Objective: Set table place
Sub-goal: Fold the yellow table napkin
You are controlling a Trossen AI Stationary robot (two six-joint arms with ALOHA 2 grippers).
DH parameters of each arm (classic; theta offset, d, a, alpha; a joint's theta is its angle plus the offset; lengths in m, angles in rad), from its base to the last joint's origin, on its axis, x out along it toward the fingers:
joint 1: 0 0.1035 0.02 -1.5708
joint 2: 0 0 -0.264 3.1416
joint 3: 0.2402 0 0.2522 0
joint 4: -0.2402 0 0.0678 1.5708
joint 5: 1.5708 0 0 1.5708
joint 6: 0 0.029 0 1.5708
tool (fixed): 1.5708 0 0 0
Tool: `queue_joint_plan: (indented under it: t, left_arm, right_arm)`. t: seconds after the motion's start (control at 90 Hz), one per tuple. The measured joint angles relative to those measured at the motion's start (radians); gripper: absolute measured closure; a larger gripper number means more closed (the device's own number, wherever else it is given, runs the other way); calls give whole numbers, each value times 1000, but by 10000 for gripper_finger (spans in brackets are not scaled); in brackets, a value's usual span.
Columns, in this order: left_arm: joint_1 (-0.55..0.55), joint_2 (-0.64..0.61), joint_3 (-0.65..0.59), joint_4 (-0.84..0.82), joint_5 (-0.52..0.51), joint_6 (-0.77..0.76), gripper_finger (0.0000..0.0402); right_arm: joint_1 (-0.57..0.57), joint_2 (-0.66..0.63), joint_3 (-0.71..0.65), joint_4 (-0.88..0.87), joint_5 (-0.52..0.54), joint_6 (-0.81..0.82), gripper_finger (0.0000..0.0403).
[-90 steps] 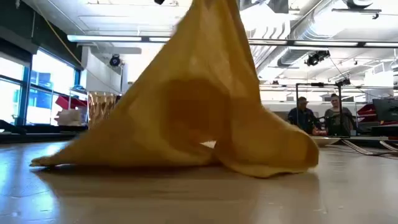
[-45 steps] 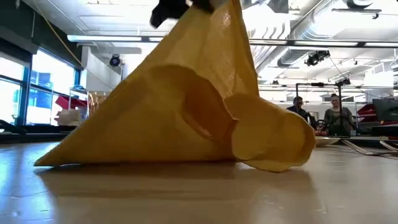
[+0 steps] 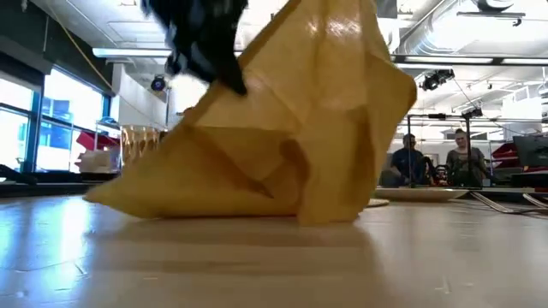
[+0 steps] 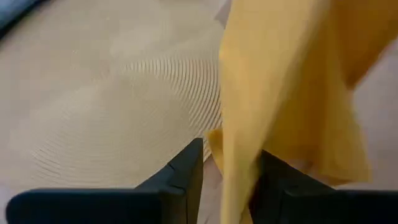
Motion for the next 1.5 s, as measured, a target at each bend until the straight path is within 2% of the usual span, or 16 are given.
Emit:
queue_joint_plan:
  t: [0.122,0.278,0.389,0.467,0.544,0.622,0.678,0.722,0.8,0.867,1.0,1.133,1.189,1.256,1.378,1.5]
  left_arm:
    - [11,53,-39,52,53,-33,329]
    - [1,40,-6,6,47,2,393]
    - [-13,-24,74,-140,29,65,400]
    - [-32,-86,166,-281,52,142,401]
    - [-55,-148,263,-412,168,230,401]
    - [-58,-206,340,-480,418,293,401]
    - [-63,-243,371,-491,498,304,402]
    - [-67,-266,379,-500,463,305,402]
    - [-54,-289,371,-519,335,320,401]
    - [-18,-291,355,-519,257,315,401]
    - [54,-279,320,-525,216,276,401]
    - [76,-279,307,-550,184,251,401]
    - [72,-286,318,-551,227,251,401]
    - [63,-292,341,-550,328,251,401]
    - [28,-294,387,-545,624,189,401]
    - [-31,-295,393,-432,934,11,401]
  right_arm:
    - [16,-16,0,-2,12,-4,403]
    - [52,-46,15,-10,13,-24,403]
    - [85,-92,16,-8,-22,-26,403]
    - [112,-128,17,-8,-134,-1,403]
    - [140,-165,16,15,-316,56,403]
    - [178,-188,16,72,-486,90,403]
    - [212,-194,16,90,-519,47,403]
    - [226,-193,16,54,-459,-5,403]
    - [207,-193,15,-42,-247,-46,403]
    - [156,-195,-16,-18,-109,-62,403]
    - [56,-191,-70,-13,-39,-76,403]
    - [-10,-199,-157,-28,58,-56,403]
    - [-10,-199,-183,-13,-9,-76,403]
    - [-1,-202,-204,-17,-163,-103,403]
    - [66,-205,-257,-5,-481,-114,403]
    - [184,-203,-296,70,-729,-91,403]
